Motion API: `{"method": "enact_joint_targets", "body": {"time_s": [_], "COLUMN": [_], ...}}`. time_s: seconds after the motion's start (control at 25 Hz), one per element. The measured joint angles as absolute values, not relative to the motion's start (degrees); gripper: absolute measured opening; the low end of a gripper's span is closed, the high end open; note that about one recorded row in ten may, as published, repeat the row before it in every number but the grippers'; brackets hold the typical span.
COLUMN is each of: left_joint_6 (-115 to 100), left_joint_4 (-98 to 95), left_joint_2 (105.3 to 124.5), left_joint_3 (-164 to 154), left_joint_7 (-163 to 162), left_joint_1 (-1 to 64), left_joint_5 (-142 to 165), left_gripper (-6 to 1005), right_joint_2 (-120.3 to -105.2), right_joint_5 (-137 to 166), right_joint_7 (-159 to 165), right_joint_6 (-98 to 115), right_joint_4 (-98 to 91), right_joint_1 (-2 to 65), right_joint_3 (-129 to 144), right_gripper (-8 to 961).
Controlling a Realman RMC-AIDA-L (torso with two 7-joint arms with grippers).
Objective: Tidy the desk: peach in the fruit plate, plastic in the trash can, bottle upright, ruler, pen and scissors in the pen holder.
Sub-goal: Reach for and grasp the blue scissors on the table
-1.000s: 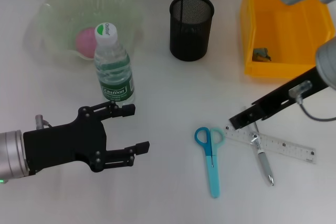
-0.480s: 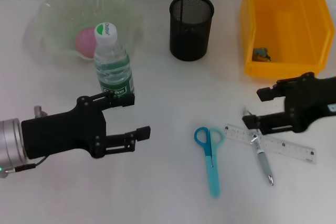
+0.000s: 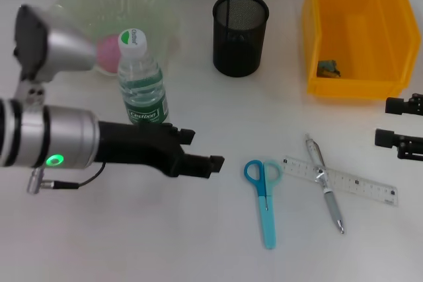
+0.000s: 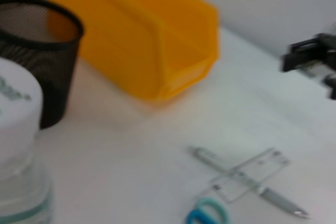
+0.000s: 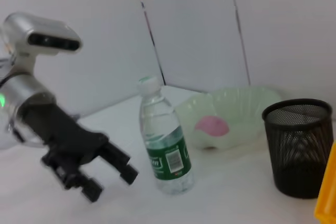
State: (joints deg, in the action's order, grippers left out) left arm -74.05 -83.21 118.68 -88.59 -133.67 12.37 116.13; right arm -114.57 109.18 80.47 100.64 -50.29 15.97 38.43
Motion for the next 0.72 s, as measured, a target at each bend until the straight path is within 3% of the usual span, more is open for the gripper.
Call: {"method": "enact_joint_targets", "body": {"time_s": [0.28,0.72], "left_joint_6": [-77.26,-79.96], "left_joint_4": [-92.99,-93.51], "left_joint_2": [118.76,119.21], "left_joint_3": [-96.14,-102.09], "left_joint_7": [-161.24,-165.18], "left_joint_1": [17.84,24.99], "left_joint_5": [129.68,129.03], "left_gripper": [808,808], "right_joint_2": [-114.63,-114.92], "right_joint_5": [111.43,114.43], "right_joint_7": [72.18,69.95], "right_joint_6": [98.74,98.00], "right_joint_4": [-49.46,-47.64], "right_joint_1": [17.25,19.15], "right_joint_3": [38.64,38.66], "right_gripper": [727,726]}}
